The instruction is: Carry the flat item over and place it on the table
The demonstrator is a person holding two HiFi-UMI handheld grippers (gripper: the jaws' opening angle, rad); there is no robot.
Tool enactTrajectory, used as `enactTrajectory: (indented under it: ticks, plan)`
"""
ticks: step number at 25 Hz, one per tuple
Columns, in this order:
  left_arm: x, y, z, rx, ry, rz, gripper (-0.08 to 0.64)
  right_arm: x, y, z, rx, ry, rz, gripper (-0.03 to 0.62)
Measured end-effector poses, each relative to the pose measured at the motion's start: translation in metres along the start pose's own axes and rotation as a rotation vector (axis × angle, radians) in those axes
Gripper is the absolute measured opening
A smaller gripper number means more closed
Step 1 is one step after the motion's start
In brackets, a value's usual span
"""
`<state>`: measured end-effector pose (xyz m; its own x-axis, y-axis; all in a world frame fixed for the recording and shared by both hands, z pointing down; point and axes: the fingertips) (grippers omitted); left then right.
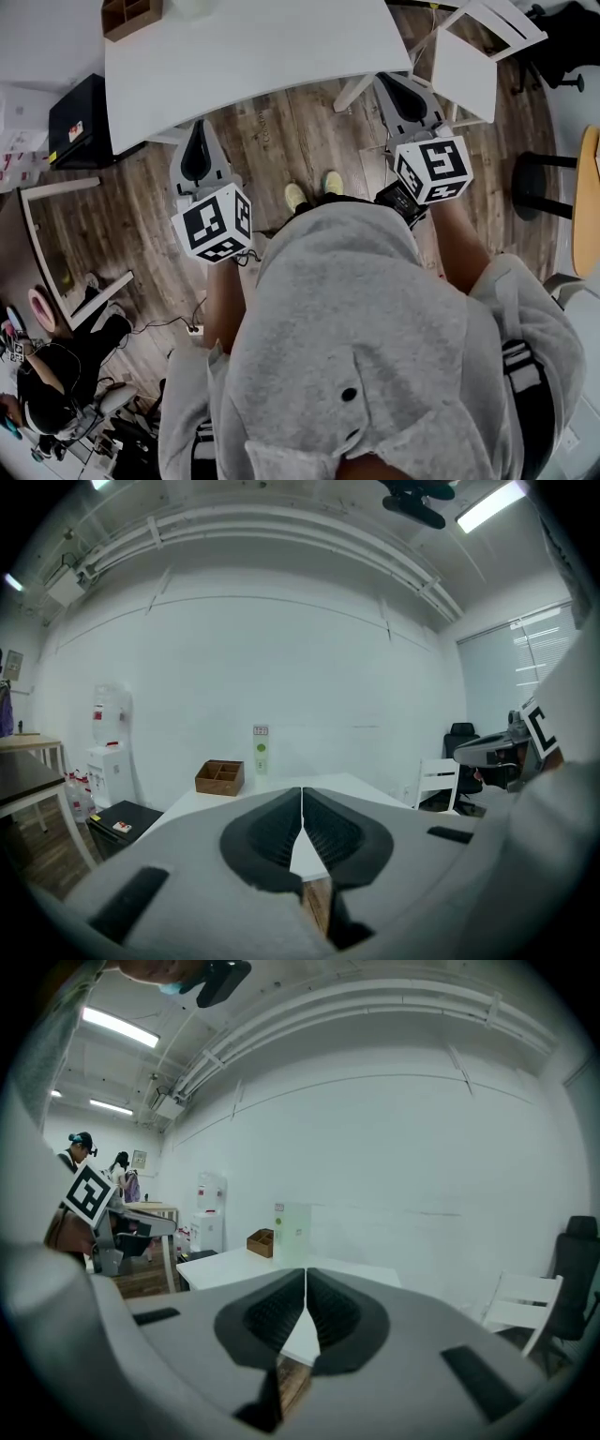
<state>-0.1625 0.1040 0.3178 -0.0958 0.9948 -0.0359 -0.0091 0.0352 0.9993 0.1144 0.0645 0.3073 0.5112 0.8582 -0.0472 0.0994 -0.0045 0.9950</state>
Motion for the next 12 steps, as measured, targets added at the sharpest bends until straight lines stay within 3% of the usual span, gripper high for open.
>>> enactTrajectory:
  ticks: [12]
  plan:
    - [-0.006,0.001,0.049,-0.035,0.026,-0.039,0.025,0.019,0.006,0.043,-0.022,0.016,0.019,0.028]
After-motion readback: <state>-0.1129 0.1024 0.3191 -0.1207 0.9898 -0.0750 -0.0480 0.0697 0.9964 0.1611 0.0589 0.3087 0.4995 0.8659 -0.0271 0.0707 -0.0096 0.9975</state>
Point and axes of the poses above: the fingertips, and each gripper's own axes: x backward along the fingers, z to its right, y out of its underside, and after that the axes turned 10 degrees about z, right-handed
